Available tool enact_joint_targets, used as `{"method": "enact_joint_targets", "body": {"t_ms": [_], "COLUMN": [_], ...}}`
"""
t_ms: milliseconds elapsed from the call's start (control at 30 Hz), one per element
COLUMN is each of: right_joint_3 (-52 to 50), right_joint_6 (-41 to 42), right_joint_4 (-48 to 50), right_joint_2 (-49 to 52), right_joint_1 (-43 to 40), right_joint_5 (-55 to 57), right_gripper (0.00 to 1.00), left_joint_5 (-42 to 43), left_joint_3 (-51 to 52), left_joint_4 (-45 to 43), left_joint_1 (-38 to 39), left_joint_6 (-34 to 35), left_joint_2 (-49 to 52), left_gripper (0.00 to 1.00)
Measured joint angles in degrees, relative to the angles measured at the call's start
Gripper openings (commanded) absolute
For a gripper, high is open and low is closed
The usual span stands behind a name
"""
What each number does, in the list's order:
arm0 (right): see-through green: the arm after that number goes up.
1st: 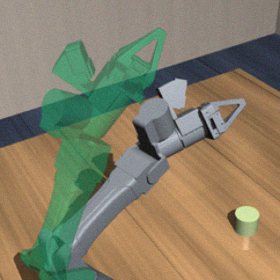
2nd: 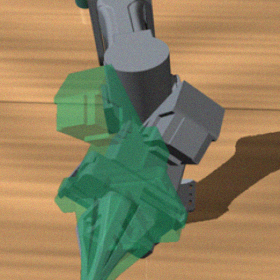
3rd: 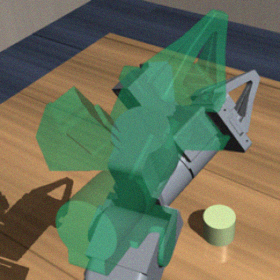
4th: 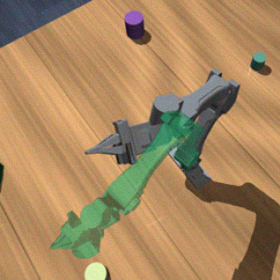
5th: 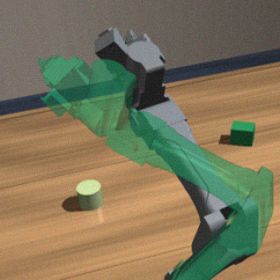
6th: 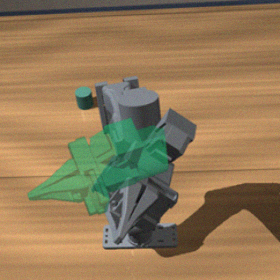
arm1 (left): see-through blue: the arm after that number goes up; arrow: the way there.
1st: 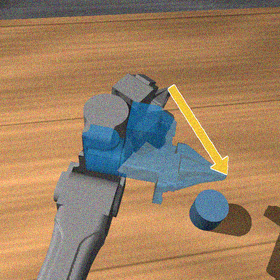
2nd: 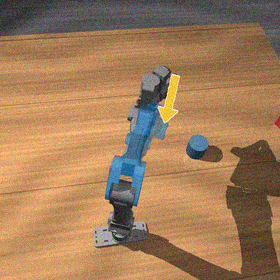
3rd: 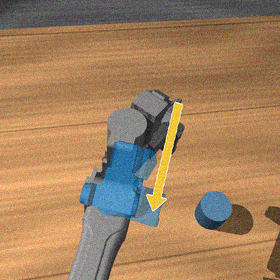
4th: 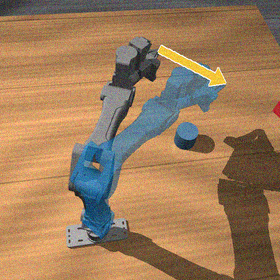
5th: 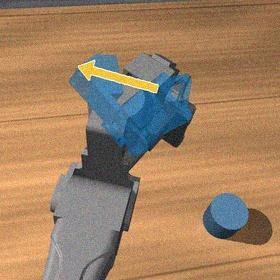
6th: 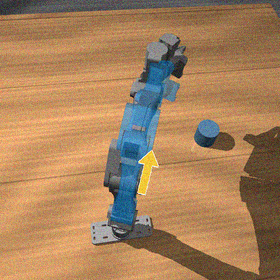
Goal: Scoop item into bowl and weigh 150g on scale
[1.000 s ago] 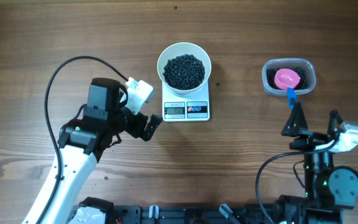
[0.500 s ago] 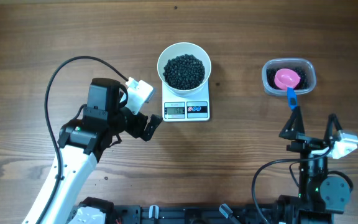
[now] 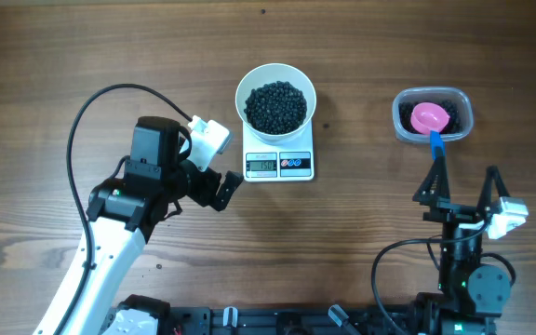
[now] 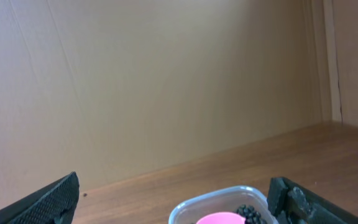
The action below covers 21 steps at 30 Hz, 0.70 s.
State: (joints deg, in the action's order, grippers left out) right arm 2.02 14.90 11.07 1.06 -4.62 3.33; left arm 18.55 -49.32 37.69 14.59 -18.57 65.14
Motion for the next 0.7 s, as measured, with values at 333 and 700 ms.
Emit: {"method": "enact_joint_targets", "body": {"t_ms": [333, 700], "right_joint_3": [-1.57, -1.66], "right_joint_6": [0.02, -0.26], "right_joint_4": [-6.4, -10.69], "right_joint_2": [-0.13, -0.17], "right_joint_1": [0.0, 0.0], "right_joint_5": [-0.02, -0.28], "right_gripper": [1.0, 1.0], "left_joint_5": [0.0, 0.0], "left_joint_3": [0.0, 0.0], "left_joint_4": [-0.02, 0.0], "left_joint_1": [0.0, 0.0], "left_joint_6": [0.0, 0.0], "left_joint_2": [0.0, 0.0], "left_gripper": [1.0, 1.0]}}
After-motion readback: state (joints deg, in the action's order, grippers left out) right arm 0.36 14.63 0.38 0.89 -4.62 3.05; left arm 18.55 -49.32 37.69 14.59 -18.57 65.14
